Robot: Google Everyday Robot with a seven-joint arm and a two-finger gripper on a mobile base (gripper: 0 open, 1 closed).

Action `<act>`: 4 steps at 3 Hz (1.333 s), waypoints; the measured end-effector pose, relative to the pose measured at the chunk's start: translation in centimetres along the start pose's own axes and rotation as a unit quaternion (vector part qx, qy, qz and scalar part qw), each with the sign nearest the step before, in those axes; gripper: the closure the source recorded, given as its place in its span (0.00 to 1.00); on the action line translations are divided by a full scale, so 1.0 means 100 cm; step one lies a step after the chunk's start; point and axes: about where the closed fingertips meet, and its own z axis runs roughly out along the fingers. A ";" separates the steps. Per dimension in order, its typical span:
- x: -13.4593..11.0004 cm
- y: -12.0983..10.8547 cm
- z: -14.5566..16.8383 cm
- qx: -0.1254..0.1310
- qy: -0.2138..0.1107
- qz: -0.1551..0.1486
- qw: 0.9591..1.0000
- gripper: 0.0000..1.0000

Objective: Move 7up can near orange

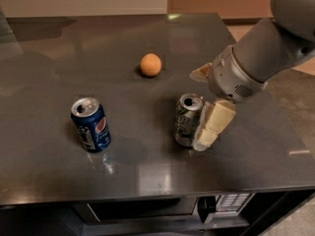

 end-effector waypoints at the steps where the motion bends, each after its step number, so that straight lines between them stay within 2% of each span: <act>1: -0.001 -0.001 0.007 -0.009 -0.004 0.000 1.000 0.16; 3: -0.004 -0.011 -0.002 -0.005 -0.007 0.003 1.000 0.63; 4: -0.018 -0.036 -0.014 0.008 -0.017 0.007 1.000 0.86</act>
Offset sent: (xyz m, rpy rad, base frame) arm 0.0069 -0.0010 -0.0035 0.0123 0.0247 0.0065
